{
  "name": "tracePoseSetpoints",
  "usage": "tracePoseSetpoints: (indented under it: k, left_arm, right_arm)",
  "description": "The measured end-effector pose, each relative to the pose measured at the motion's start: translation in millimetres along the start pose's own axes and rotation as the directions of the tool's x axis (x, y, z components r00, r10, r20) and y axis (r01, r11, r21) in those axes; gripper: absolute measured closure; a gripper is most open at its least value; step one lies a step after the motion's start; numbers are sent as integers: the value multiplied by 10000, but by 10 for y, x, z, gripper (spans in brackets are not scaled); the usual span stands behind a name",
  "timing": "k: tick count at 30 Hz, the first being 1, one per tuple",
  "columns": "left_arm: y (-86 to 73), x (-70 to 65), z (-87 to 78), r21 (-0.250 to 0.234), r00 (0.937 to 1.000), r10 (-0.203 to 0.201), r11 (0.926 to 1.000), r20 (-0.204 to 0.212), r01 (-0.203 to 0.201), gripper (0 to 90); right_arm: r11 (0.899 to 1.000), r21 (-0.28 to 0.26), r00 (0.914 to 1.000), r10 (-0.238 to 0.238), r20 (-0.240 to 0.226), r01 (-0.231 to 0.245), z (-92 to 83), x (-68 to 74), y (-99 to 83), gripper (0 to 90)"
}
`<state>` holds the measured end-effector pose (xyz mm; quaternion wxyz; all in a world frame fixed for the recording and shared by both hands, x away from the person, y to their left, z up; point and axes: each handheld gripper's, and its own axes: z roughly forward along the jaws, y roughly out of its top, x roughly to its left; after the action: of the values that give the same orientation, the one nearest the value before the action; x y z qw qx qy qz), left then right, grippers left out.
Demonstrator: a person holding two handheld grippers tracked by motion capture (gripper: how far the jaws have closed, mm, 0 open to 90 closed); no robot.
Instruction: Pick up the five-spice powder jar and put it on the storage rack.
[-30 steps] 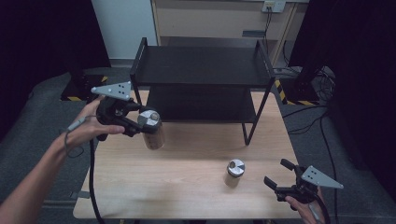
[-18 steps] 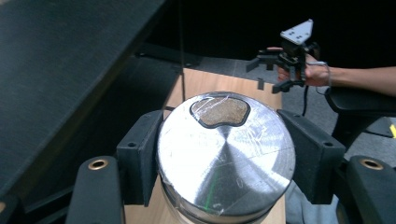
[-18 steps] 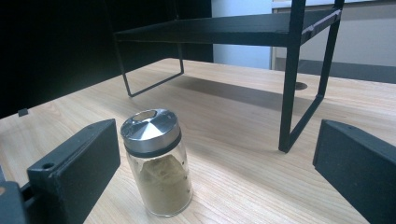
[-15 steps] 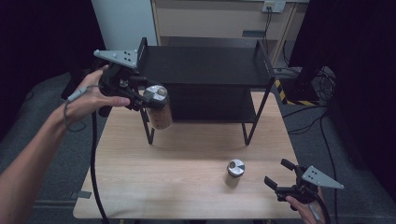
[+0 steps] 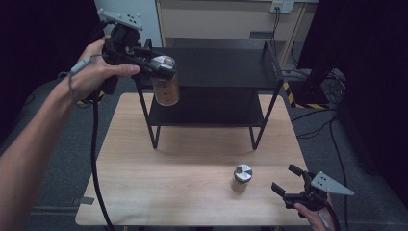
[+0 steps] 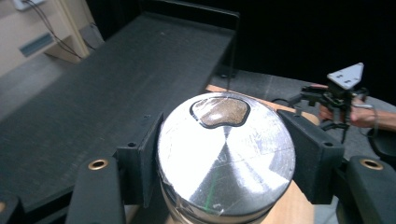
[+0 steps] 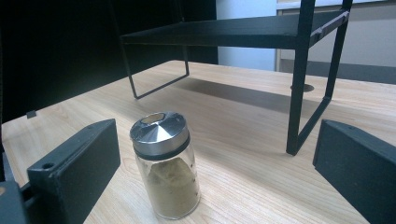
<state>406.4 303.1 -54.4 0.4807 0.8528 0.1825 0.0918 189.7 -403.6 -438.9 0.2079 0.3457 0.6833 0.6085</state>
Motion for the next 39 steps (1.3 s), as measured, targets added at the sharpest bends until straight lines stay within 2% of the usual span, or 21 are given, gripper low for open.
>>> tracePoseSetpoints:
  k: [5, 8, 9, 10, 11, 12, 13, 14, 15, 16, 17, 18, 20, 22, 26, 29, 32, 36, 39]
  left_arm:
    - [101, 70, 31, -54, 9988, -261, 9997, -421, 259, 333]
    - [166, 110, 63, -144, 9935, -602, 9981, -968, 591, 333]
    - [166, 110, 63, -144, 9935, -602, 9981, -968, 591, 333]
    - [175, 117, 74, -204, 9910, -722, 9973, -1132, 703, 333]
    - [211, 134, 122, -324, 9790, -1118, 9936, -1704, 1078, 333]
    - [211, 134, 122, -324, 9790, -1118, 9936, -1704, 1078, 333]
    - [238, 143, 167, -374, 9673, -1316, 9913, -2168, 1265, 333]
    - [246, 143, 199, -446, 9591, -1429, 9897, -2442, 1361, 333]
    - [246, 143, 199, -446, 9591, -1429, 9897, -2442, 1361, 333]
    - [257, 151, 269, -572, 9427, -1642, 9864, -2904, 1542, 333]
    - [257, 151, 269, -572, 9427, -1642, 9864, -2904, 1542, 333]
    - [266, 159, 315, -600, 9331, -1745, 9846, -3144, 1639, 333]
    - [279, 186, 389, -586, 9213, -1836, 9830, -3427, 1741, 333]
    - [291, 235, 451, -588, 9091, -2076, 9780, -3610, 2000, 333]
    - [307, 309, 550, -618, 8881, -2272, 9733, -3996, 2212, 333]
    - [294, 365, 600, -672, 8822, -2426, 9695, -4036, 2358, 333]
    - [284, 384, 614, -694, 8795, -2527, 9668, -4032, 2459, 333]
    - [273, 400, 631, -576, 8806, -2545, 9658, -3998, 2530, 333]
    - [249, 424, 636, -563, 8838, -2621, 9637, -3875, 2611, 333]
  right_arm:
    - [10000, -6, 10000, 80, 9, -80, -6, -12, -10, 12]
    - [9999, -17, 9999, 111, -12, -111, -5, -14, -12, 12]
    - [9999, -17, 9999, 111, -12, -111, -5, -14, -12, 12]
    - [9999, -12, 9999, 113, -38, -113, -1, -17, -12, 12]
    - [9999, -8, 9999, 110, -51, -110, 0, -18, -11, 12]
    - [9999, -8, 9999, 110, -51, -110, 0, -18, -11, 12]
    - [9999, -17, 9999, 107, -67, -107, -2, -18, -11, 12]
    - [9999, -26, 9999, 97, -71, -97, -6, -18, -12, 12]
    - [9999, -26, 9999, 97, -71, -97, -6, -18, -12, 12]
    - [9999, -42, 9999, 145, -73, -146, -14, -16, -16, 12]
    - [9999, -49, 9998, 165, -65, -165, -17, -15, -18, 12]
    - [9999, -49, 9998, 165, -65, -165, -17, -15, -18, 12]
    - [9999, -58, 9999, 160, -48, -161, -23, -14, -20, 12]
    - [9999, -73, 9999, 149, -39, -149, -28, -15, -21, 12]
    - [9998, -80, 9998, 171, -27, -172, -33, -19, -24, 12]
    - [9998, -85, 9998, 190, -23, -190, -40, -23, -26, 12]
    - [9998, -97, 9998, 192, -23, -193, -46, -26, -29, 12]
    - [9998, -109, 9998, 193, -32, -193, -51, -26, -31, 12]
    - [9998, -94, 9998, 191, -41, -191, -46, -23, -28, 12]
